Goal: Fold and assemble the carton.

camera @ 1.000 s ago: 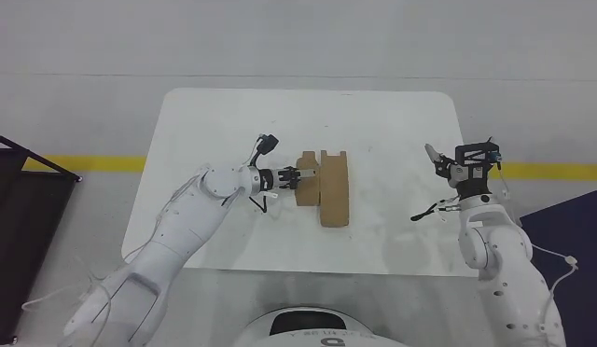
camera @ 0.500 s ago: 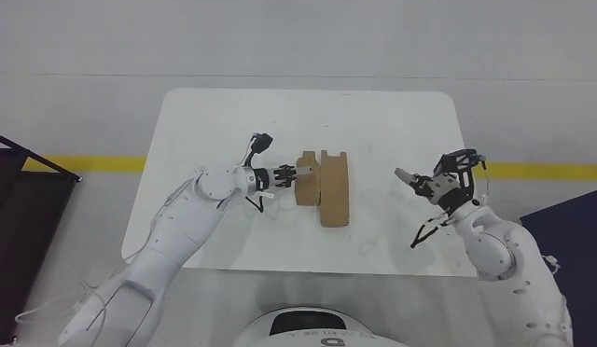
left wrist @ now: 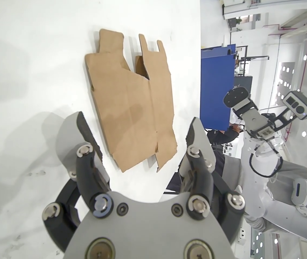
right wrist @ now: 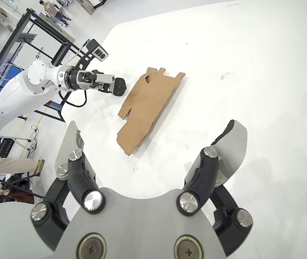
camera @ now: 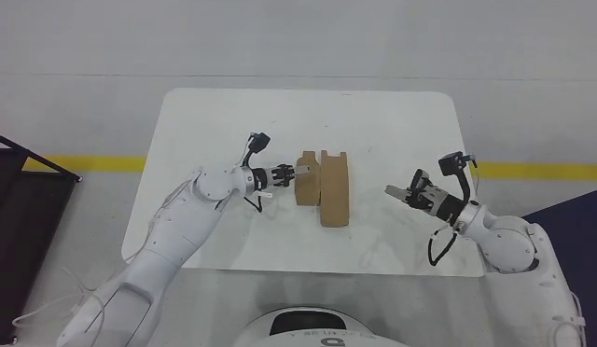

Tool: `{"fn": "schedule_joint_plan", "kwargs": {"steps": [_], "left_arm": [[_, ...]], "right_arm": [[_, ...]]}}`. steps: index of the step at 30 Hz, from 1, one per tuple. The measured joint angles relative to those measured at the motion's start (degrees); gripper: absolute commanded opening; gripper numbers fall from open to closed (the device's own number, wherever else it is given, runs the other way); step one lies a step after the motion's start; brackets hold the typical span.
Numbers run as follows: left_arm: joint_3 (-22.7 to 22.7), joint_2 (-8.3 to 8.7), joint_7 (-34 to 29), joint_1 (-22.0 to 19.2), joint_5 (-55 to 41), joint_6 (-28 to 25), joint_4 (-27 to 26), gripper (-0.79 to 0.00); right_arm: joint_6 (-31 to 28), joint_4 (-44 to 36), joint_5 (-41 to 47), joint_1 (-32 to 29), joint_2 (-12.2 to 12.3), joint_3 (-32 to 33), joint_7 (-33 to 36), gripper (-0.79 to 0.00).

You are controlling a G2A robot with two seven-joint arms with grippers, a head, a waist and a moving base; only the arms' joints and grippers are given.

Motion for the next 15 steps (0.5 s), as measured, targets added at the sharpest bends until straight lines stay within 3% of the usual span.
{"fn": "schedule_joint_plan", "kwargs": {"steps": [4,9,15], "left_arm": [[0.15,-0.04,-0.3,-0.24,-0.04,0.08,0.25,-0.129],[0.14,-0.12,-0.19,-0.65,-0.46,-0.27,0.81,-0.132],[0.05,-0.16,-0.07,-0.65,-1.12,-0.57,1.19,-0.123]], "right_arm": [[1.97,2.73,7.46,0.76,-0.11,-1.71,3.04,0.0],[7.65,10.63,33.35,4.98,0.28,-5.04,19.18,0.0],[14.87,20.44,47.33,11.09,0.08,-10.51,32.18,0.0]]}}
